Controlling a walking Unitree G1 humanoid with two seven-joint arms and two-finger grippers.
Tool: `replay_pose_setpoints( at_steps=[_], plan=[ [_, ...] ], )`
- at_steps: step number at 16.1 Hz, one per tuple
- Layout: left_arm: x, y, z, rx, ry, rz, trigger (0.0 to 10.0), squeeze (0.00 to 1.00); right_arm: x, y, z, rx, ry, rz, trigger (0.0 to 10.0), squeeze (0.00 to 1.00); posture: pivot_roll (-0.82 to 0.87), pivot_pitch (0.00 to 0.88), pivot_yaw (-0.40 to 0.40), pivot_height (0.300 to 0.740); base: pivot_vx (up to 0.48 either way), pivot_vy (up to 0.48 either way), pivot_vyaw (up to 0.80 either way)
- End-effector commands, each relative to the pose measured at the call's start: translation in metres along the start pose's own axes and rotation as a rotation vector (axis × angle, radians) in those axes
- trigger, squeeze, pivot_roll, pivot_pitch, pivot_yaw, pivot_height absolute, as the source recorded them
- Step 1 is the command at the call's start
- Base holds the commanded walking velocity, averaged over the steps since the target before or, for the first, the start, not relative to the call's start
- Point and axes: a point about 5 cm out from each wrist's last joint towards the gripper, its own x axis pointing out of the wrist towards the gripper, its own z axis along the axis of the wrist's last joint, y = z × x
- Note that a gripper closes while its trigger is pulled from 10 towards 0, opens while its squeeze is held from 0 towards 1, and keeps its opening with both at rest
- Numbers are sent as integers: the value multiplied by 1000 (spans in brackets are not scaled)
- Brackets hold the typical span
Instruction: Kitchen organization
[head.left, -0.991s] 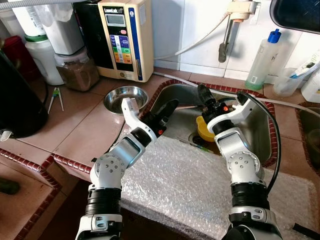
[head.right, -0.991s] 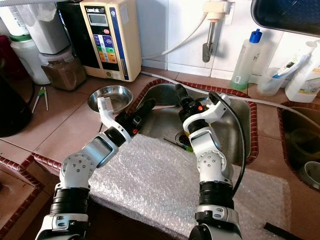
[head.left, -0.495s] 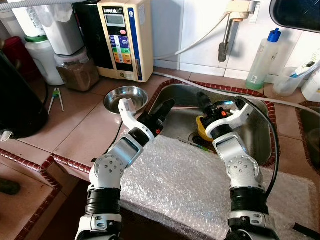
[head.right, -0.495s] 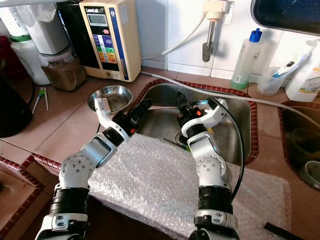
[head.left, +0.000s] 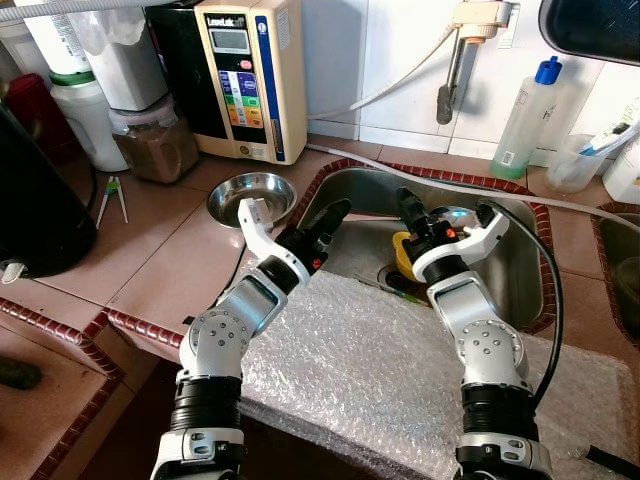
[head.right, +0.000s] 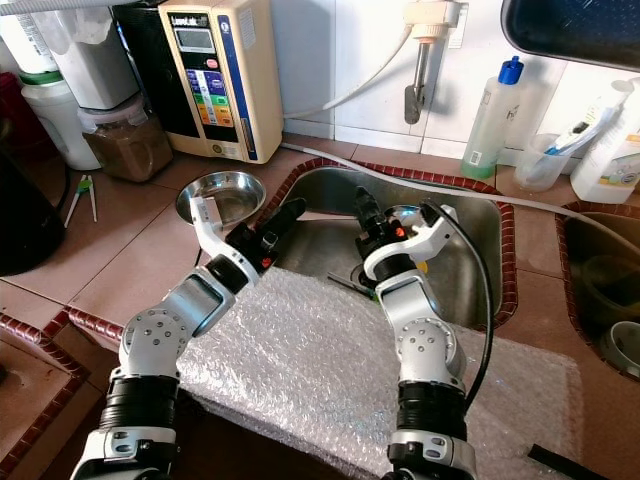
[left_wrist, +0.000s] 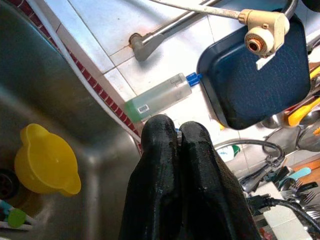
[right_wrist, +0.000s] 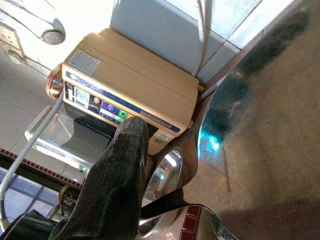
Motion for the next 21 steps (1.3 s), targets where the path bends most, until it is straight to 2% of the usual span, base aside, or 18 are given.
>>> replay_pose_setpoints(
  at_steps=[1, 6, 7, 8, 9, 10, 14, 17, 18, 19, 20, 21],
  plan=[
    [0, 7, 0, 11, -12, 60, 0, 0, 1, 11, -5, -11, 32, 55, 0, 0, -144, 0, 96, 740, 0, 0, 0],
    [-4, 16, 0, 37, 1, 98, 0, 0, 3, 7, 7, -29, -8, 24, 0, 0, -141, 0, 92, 740, 0, 0, 0],
    [-6, 19, -2, 46, 12, 111, 157, 275, 4, 7, 9, -33, -17, 17, 0, 0, -141, 0, 92, 740, 0, 0, 0],
    [-8, 22, -4, 60, 23, 129, 4510, 1000, 4, 7, 10, -39, -23, 13, 0, 0, -140, 0, 92, 740, 0, 0, 0],
    [-9, 24, -4, 71, 23, 140, 10000, 1000, 4, 6, 11, -43, -26, 11, 0, 0, -140, 0, 92, 740, 0, 0, 0],
    [-10, 26, -5, 82, 21, 152, 10000, 1000, 4, 6, 12, -49, -30, 7, 0, 0, -140, 0, 92, 740, 0, 0, 0],
    [-12, 31, -5, 129, 39, 180, 10000, 1000, 7, 0, 26, -184, -94, -81, 0, 0, -140, 0, 93, 740, 0, 0, 0],
    [-17, 37, -6, 214, 77, 212, 10000, 1000, 15, -8, 38, -354, -129, -164, 0, 0, -128, 0, 93, 740, 0, 0, 0],
    [-18, 37, -6, 227, 82, 213, 10000, 1000, 16, -9, 39, -368, -133, -172, 0, 0, -128, 0, 93, 740, 0, 0, 0],
    [-23, 38, -7, 336, 136, 211, 10000, 1000, 19, -13, 46, -487, -139, -195, 0, 0, -121, 0, 91, 740, 0, 0, 0],
    [-26, 38, -8, 396, 167, 199, 10000, 1000, 20, -15, 48, -551, -136, -200, 0, 0, -119, 0, 90, 740, 0, 0, 0],
    [-28, 37, -10, 469, 206, 186, 10000, 1000, 20, -19, 53, -664, -145, -218, 0, 0, -116, 0, 90, 740, 0, 0, 0]
  ],
)
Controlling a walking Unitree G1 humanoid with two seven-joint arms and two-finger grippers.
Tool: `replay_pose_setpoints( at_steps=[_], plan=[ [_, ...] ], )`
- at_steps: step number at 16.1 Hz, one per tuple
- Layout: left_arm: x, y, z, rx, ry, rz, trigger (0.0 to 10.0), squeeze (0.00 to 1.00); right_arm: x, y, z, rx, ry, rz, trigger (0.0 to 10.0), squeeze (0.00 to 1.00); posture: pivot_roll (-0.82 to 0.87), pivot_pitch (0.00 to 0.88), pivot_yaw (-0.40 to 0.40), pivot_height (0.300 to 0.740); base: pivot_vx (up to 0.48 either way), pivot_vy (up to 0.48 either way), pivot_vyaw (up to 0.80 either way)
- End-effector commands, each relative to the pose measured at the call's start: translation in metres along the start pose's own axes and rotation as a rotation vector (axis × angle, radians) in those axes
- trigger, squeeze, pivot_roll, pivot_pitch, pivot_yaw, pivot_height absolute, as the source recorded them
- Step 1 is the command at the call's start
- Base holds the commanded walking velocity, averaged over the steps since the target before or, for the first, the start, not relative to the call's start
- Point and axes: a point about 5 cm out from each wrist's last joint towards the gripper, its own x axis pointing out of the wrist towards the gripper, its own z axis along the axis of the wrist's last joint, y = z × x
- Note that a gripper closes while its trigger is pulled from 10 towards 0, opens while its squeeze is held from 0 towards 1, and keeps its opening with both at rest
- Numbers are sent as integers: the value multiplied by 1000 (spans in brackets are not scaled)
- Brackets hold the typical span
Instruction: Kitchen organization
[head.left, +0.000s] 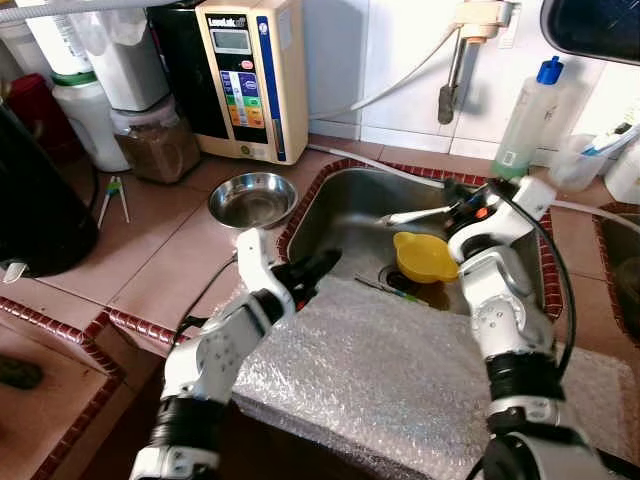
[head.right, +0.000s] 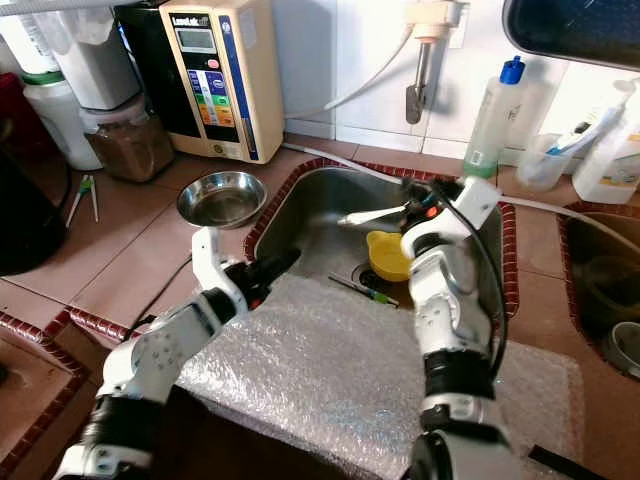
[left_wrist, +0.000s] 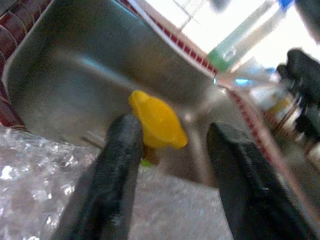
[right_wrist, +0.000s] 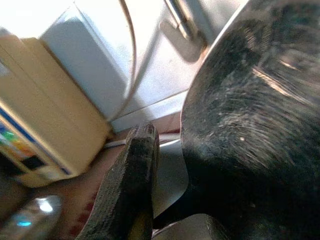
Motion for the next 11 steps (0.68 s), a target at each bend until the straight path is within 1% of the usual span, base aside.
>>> replay_pose_setpoints(
  at_steps=[1, 2, 3, 5, 7, 9, 11],
  plan=[
    [-1, -6, 3, 110, 14, -33, 10000, 1000, 3, 0, 0, -122, -17, -1, 0, 0, -116, 0, 90, 740, 0, 0, 0],
    [-2, -6, 1, 140, 29, -43, 10000, 1000, 4, -3, 0, -206, -16, 5, 0, 0, -113, 2, 91, 740, 0, 0, 0],
    [-3, -8, 0, 159, 41, -60, 10000, 1000, 5, -6, -3, -268, -2, 16, 0, 0, -113, 2, 91, 740, 0, 0, 0],
    [-3, -10, -4, 188, 62, -70, 10000, 1000, 8, -10, -8, -439, 41, 75, 0, 0, -120, 0, 108, 740, 0, 0, 0],
    [-2, -10, -5, 206, 68, -75, 10000, 1000, 9, -12, -13, -517, 68, 113, 0, 0, -122, 0, 113, 740, 0, 0, 0],
    [0, -10, -2, 223, 53, -59, 10000, 1000, 6, -17, -27, -581, 137, 143, 0, 0, -119, 0, 111, 740, 0, 0, 0],
    [0, -9, 0, 213, 35, -44, 10000, 1000, 1, -17, -39, -602, 178, 180, 0, 0, -114, 0, 108, 740, 0, 0, 0]
  ],
)
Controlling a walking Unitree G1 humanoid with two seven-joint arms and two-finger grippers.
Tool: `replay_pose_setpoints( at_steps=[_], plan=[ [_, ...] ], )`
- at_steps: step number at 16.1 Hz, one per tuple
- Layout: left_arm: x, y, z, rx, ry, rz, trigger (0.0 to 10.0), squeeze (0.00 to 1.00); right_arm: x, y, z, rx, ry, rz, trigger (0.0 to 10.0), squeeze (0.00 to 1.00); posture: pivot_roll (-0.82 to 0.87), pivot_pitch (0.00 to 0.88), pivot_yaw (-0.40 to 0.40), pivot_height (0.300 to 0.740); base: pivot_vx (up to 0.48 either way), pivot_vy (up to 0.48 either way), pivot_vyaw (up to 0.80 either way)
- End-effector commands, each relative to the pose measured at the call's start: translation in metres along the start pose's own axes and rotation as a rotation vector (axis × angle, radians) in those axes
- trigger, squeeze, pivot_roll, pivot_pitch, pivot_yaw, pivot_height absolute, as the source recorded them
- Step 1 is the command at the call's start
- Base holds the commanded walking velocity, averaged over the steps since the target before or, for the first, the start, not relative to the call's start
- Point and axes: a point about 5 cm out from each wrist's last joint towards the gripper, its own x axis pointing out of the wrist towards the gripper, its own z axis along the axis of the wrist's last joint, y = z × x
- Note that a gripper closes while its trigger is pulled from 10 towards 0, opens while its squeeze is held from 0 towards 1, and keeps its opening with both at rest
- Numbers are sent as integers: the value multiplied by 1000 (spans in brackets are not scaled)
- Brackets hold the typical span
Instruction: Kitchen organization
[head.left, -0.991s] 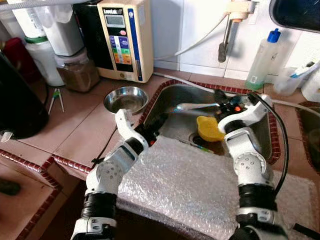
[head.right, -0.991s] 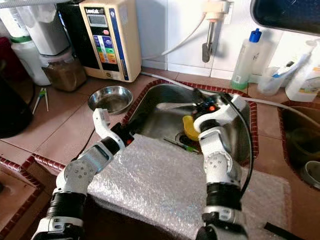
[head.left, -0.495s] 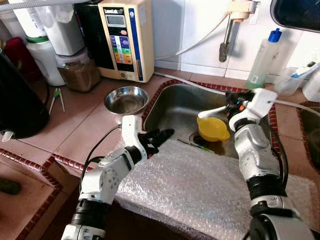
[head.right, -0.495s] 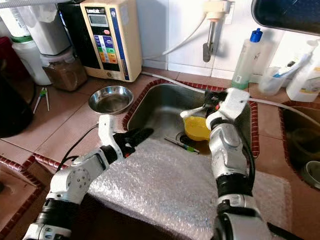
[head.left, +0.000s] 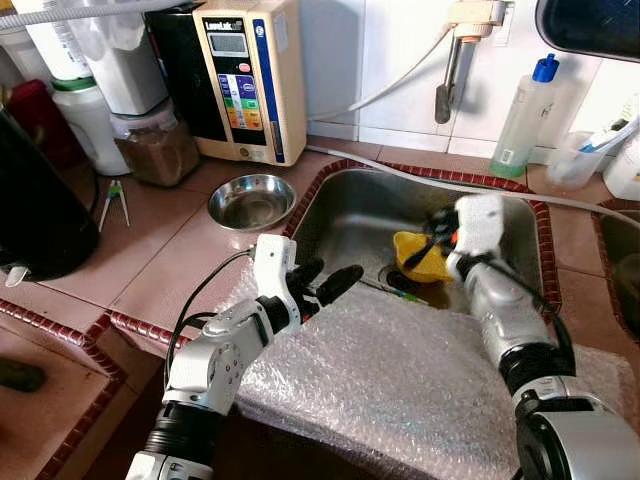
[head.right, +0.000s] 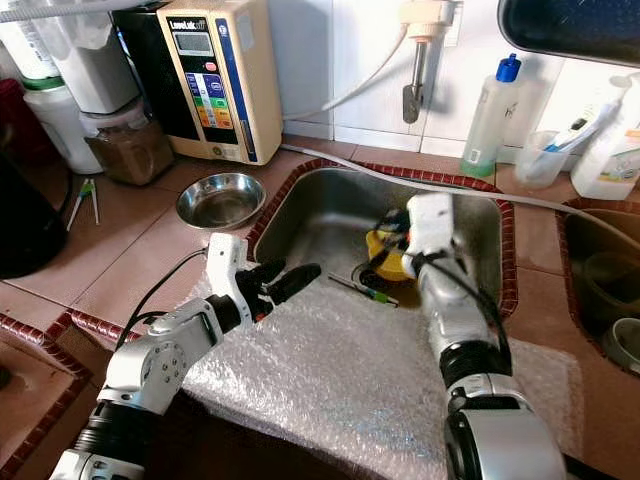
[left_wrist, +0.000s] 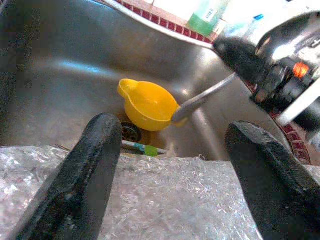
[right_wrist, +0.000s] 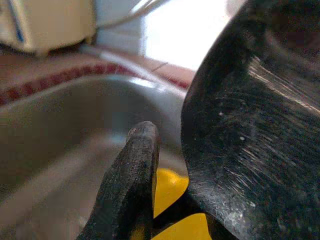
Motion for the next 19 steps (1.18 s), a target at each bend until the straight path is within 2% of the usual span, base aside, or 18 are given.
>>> replay_pose_setpoints(
  at_steps=[1, 2, 3, 5, 10, 11, 13, 14, 17, 18, 19],
  plan=[
    [-1, 3, 5, 17, -16, 25, 10000, 1000, 1, 11, -3, -13, 1, 60, 275, 1000, -112, 0, 108, 740, 0, 0, 0],
    [-2, 3, 4, 15, -16, 28, 10000, 1000, 0, 15, -7, -26, 14, 79, 4471, 1000, -112, 0, 108, 740, 0, 0, 0],
    [-3, 4, 3, 23, -12, 29, 10000, 1000, -2, 21, -11, -26, 22, 109, 10000, 1000, -112, 0, 108, 740, 0, 0, 0],
    [-2, 9, 8, 50, -51, 82, 10000, 1000, -5, 27, -19, -45, 40, 139, 10000, 1000, -115, 0, 109, 740, 0, 0, 0],
    [3, 9, 11, 60, -58, 84, 10000, 1000, -12, 31, -31, -25, 45, 111, 10000, 1000, -128, 0, 113, 740, 0, 0, 0],
    [3, 10, 10, 70, -66, 98, 10000, 1000, -15, 34, -34, 7, 37, 104, 10000, 1000, -133, 0, 117, 740, 0, 0, 0],
    [3, 14, 18, 142, -111, 149, 10000, 1000, -17, 36, -34, 66, 12, 85, 10000, 1000, -135, 0, 116, 740, 0, 0, 0],
    [3, 24, 29, 144, -166, 234, 10000, 1000, -18, 40, -28, 107, -35, 82, 10000, 1000, -132, 0, 117, 740, 0, 0, 0],
    [-1, 43, 50, 151, -241, 354, 10000, 1000, -24, 55, -5, 162, -156, 151, 10000, 1000, -131, 0, 113, 740, 0, 0, 0],
    [-2, 48, 54, 135, -250, 386, 10000, 1000, -27, 59, 1, 165, -178, 172, 10000, 1000, -131, 0, 112, 740, 0, 0, 0],
    [-4, 58, 63, 120, -277, 448, 10000, 1000, -36, 71, 20, 132, -250, 244, 10000, 1000, -138, 0, 109, 740, 0, 0, 0]
  ],
)
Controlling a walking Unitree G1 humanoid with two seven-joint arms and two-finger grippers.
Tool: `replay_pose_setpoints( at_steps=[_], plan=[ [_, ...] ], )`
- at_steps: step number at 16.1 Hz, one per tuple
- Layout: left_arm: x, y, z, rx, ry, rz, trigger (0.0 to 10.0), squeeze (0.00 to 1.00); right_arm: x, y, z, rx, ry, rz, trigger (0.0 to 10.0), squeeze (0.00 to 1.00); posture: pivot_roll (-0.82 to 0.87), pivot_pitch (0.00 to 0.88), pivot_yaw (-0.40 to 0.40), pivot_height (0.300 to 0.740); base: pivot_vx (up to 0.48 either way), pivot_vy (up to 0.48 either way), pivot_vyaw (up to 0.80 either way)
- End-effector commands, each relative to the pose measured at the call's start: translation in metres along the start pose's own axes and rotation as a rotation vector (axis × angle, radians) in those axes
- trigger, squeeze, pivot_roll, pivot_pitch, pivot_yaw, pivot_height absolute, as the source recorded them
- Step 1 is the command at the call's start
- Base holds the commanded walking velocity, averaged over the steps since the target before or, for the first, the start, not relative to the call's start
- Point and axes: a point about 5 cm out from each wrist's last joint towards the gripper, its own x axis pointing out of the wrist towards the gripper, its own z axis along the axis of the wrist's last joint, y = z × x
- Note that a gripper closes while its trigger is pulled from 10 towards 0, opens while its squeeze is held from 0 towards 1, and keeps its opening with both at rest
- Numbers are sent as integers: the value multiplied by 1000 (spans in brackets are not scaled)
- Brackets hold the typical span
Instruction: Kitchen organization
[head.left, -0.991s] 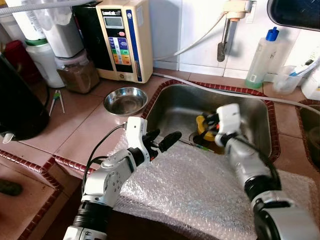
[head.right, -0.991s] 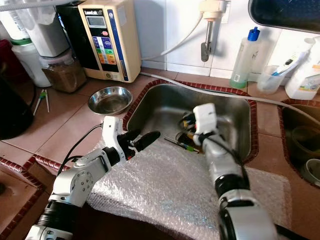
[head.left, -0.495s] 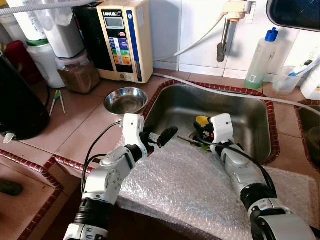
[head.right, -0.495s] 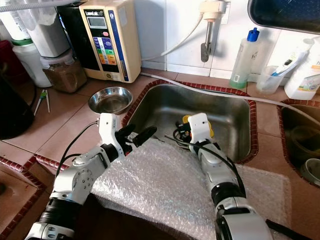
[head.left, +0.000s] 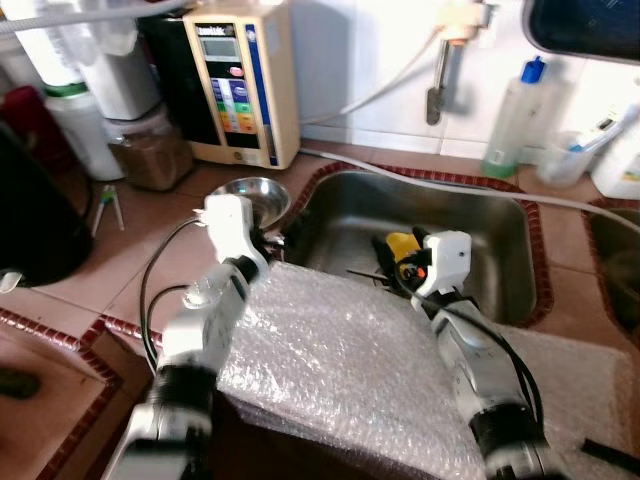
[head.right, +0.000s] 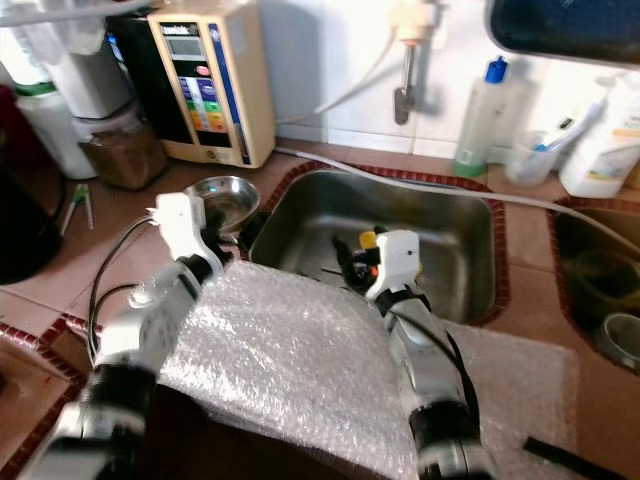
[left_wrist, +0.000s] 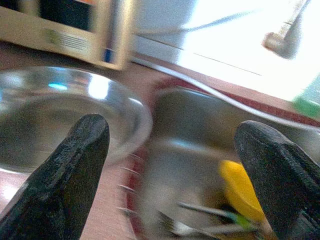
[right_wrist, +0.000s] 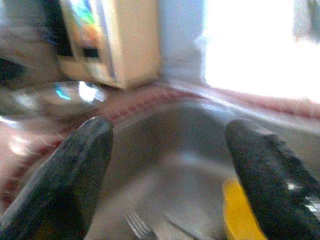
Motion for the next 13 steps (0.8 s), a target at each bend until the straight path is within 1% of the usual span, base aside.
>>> replay_pose_setpoints(
  at_steps=[1, 2, 3, 4, 6, 8, 9, 11, 12, 13],
  plan=[
    [5, 11, 10, -1, -35, 77, 10000, 1000, 2, 17, 22, -11, -66, 76, 10000, 1000, -140, 0, 108, 740, 0, 0, 0],
    [6, 13, 11, -13, -40, 96, 10000, 1000, 0, 19, 25, -7, -74, 81, 10000, 1000, -142, 0, 110, 740, 0, 0, 0],
    [9, 20, 15, -39, -49, 150, 10000, 949, -4, 24, 30, 8, -78, 92, 10000, 1000, -145, 0, 108, 740, 0, 0, 0],
    [11, 32, 18, -79, -53, 238, 10000, 0, -10, 29, 32, 24, -68, 104, 10000, 1000, -154, 0, 110, 740, 0, 0, 0],
    [12, 49, 24, -141, -56, 353, 10000, 0, -22, 36, 32, 52, -32, 123, 10000, 1000, -170, 8, 115, 740, 0, 0, 0],
    [13, 60, 26, -149, -29, 429, 10000, 0, -29, 43, 32, 83, -13, 152, 10000, 1000, -180, 14, 122, 740, 0, 0, 0],
    [12, 63, 25, -132, -2, 453, 10000, 0, -32, 46, 34, 93, -10, 170, 10000, 1000, -186, 17, 128, 740, 0, 0, 0],
    [12, 66, 26, -169, 0, 464, 10000, 0, -34, 52, 36, 131, 7, 213, 10000, 1000, -194, 19, 134, 740, 0, 0, 0],
    [14, 68, 25, -192, 16, 482, 10000, 0, -40, 62, 38, 150, 37, 305, 10000, 800, -198, 24, 138, 740, 0, 0, 0],
    [18, 66, 25, -227, 46, 494, 10000, 0, -47, 71, 38, 168, 70, 352, 10000, 0, -204, 31, 140, 740, 0, 0, 0]
  ],
)
